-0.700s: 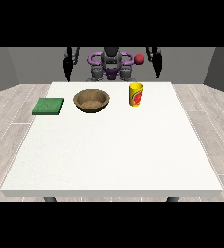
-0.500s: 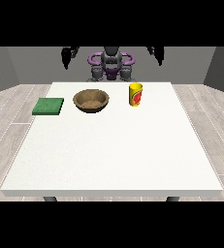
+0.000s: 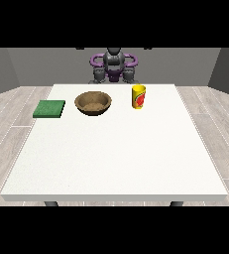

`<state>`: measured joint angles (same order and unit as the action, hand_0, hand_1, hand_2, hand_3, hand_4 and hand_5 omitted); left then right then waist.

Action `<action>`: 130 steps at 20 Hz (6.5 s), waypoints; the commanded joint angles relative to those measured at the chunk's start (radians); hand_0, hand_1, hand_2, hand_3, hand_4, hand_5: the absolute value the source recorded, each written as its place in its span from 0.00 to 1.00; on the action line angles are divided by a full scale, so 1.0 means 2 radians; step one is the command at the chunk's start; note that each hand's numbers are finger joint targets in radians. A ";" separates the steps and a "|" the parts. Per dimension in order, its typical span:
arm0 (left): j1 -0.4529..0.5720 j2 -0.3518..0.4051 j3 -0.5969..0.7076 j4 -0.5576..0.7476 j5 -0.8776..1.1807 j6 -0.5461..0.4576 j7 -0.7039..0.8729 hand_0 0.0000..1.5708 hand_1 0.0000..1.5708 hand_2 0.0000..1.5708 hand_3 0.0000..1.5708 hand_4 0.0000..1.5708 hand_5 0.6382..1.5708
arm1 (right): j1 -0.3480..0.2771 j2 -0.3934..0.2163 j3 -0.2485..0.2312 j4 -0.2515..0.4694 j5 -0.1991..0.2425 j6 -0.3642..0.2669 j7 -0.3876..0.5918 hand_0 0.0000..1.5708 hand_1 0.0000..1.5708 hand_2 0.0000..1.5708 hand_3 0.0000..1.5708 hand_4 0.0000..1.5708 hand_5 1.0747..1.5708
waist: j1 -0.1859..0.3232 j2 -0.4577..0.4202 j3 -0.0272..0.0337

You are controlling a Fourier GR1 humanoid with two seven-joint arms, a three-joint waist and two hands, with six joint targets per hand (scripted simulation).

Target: Pick the cup and pour the ball into the bowl, then pick the bowl and place it on the pad

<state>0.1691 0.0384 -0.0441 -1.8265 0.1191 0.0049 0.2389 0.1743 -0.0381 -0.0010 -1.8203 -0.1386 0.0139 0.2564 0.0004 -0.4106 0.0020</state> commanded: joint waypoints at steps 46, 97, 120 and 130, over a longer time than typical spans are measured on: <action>-0.234 -0.018 0.073 0.503 -0.097 0.166 -0.516 0.63 0.63 0.77 0.63 0.48 0.97 | -0.077 -0.136 -0.170 0.176 -0.120 0.244 -0.274 0.00 0.00 0.00 0.00 0.15 0.99 | -0.097 0.295 -0.0012; -0.530 0.009 -0.310 0.502 -0.677 0.060 0.182 0.00 0.00 0.73 0.92 0.57 1.00 | -0.183 -0.165 -0.175 0.358 -0.090 0.185 -0.189 0.00 0.00 0.00 0.00 0.44 0.99 | -0.038 0.141 -0.0011; -0.438 0.088 0.076 0.184 0.008 0.016 -0.028 0.00 0.00 0.00 0.00 0.15 0.91 | -0.199 -0.099 -0.201 0.352 -0.095 0.079 -0.214 0.00 0.00 0.00 0.00 0.00 1.00 | 0.122 0.293 -0.0036; -0.450 0.234 0.212 0.273 0.132 -0.134 -0.042 0.00 0.00 0.00 0.00 0.20 0.94 | -0.232 -0.039 -0.161 0.386 -0.063 0.044 -0.274 0.00 0.00 0.00 0.00 0.00 0.99 | 0.093 0.332 -0.0009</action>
<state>-0.7244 0.4147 0.2921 -1.3302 0.3072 -0.1805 0.1609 -0.2864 -0.1517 -0.3528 -1.0949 -0.2952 0.1068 -0.2238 0.2140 0.2260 -0.0016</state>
